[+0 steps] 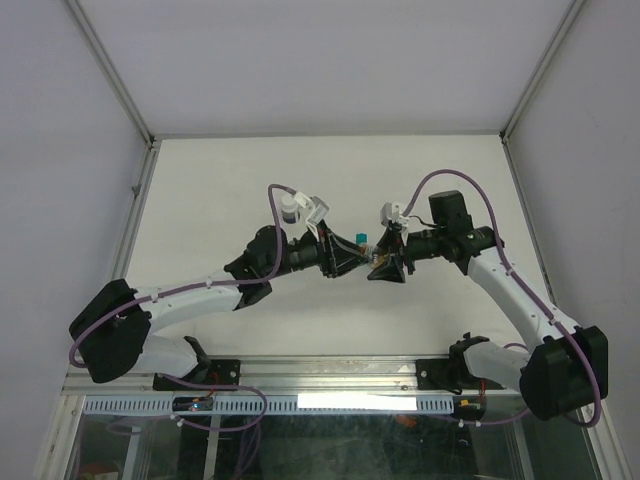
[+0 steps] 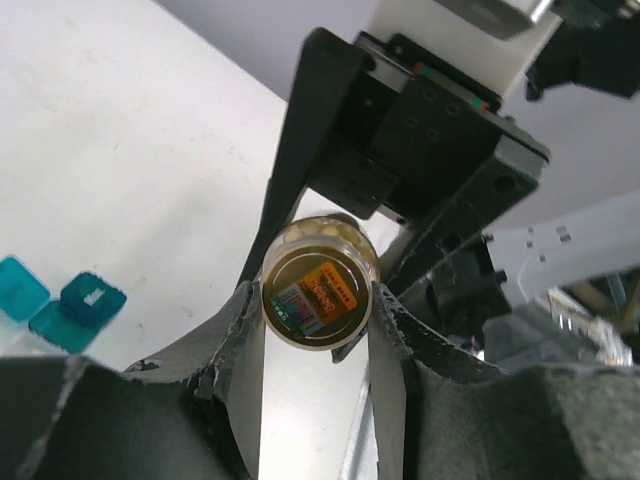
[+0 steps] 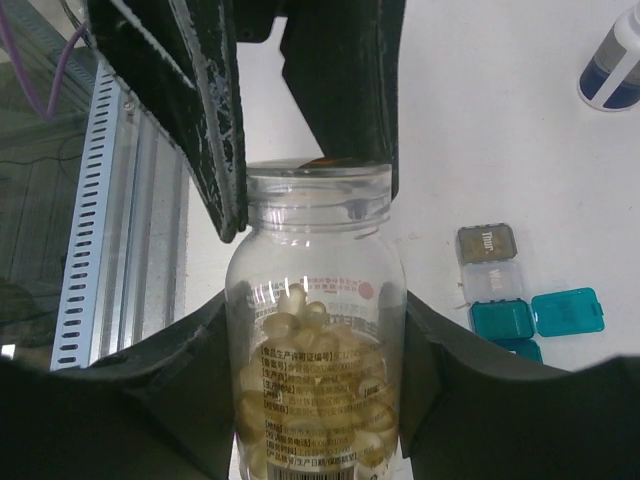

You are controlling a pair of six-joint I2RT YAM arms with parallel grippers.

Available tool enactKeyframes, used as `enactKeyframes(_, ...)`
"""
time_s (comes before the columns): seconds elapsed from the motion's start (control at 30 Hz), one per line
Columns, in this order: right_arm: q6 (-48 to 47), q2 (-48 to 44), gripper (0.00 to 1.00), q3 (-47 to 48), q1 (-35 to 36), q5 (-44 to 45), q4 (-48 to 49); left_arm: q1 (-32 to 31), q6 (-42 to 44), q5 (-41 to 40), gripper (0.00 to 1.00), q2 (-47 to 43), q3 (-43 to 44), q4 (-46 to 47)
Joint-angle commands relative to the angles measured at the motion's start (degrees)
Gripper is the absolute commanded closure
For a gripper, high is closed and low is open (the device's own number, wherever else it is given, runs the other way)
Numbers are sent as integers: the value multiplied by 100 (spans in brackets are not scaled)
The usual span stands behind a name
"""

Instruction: Sort the pills into containers

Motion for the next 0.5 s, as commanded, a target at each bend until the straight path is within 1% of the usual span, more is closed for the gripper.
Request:
enactKeyframes(0.0, -11, 65, 100, 252, -9, 141, 249, -644, -1392, -2581, 100, -430, -179, 86)
enactKeyframes(0.1, -1, 89, 100, 257, -6, 188, 262, -791, -1751, -3181, 100, -352, -236, 151)
enactKeyframes(0.17, 8, 88, 100, 249, -11, 196, 272, -865, -1940, -3383, 100, -301, -236, 243)
enactKeyframes(0.3, 26, 85, 100, 252, -35, 103, 260, -919, -2238, -3217, 100, -268, -423, 861)
enactKeyframes(0.33, 21, 76, 100, 255, -51, 62, 246, -915, -2274, -3167, 80, -322, -506, 1024)
enactKeyframes(0.4, 2, 34, 100, 257, -92, -19, 218, -912, -2185, -3010, 47, -474, -724, 1395)
enactKeyframes(0.43, -30, 21, 100, 264, -106, -66, 190, -912, -2138, -2954, 31, -584, -871, 1597)
enactKeyframes(0.47, -73, -2, 100, 264, -123, -126, 162, -911, -2074, -2889, 17, -726, -1004, 1757)
